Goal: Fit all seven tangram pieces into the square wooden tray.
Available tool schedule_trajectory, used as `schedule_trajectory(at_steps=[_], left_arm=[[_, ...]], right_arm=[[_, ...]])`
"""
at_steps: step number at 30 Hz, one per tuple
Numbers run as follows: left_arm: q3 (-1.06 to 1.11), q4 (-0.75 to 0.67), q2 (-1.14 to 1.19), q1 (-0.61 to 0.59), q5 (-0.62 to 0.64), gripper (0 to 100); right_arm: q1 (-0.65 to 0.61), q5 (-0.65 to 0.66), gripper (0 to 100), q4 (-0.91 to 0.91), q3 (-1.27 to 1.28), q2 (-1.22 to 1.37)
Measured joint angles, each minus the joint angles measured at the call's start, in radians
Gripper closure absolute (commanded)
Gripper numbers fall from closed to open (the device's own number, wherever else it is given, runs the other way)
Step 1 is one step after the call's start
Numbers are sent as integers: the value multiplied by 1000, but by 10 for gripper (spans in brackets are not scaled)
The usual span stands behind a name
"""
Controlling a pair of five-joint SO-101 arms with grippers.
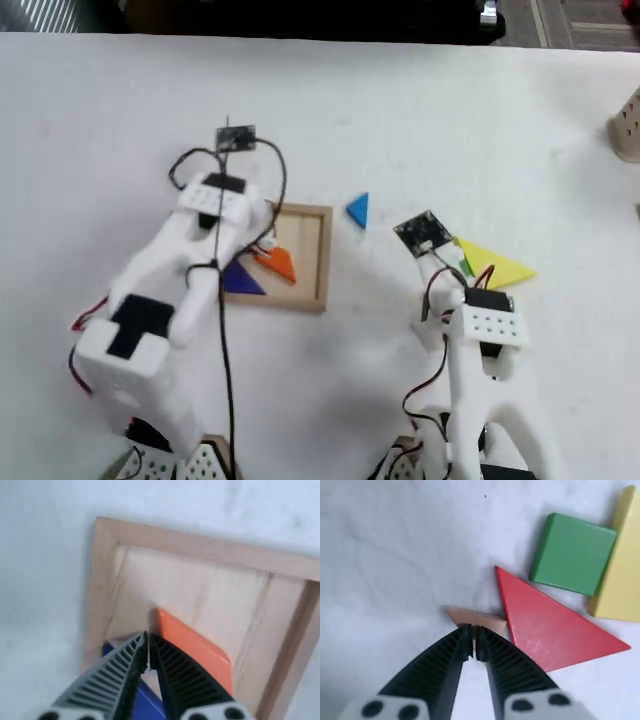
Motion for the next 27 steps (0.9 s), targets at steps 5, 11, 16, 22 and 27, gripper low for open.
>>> schedule_trajectory(at_steps=[5,11,16,22,27], left_arm=[[-54,21,26,68,-2,966],[-54,-26,26,115,-2,962],[-54,-63,26,169,-74,965],[-54,-69,21,221,-123,965],[-49,-17,-126,224,-107,965]], right_arm=[[0,0,981,0,0,0],[0,0,981,-2,0,0],[0,0,981,-8,2,0],[0,0,978,-8,2,0],[0,0,978,-17,5,0]])
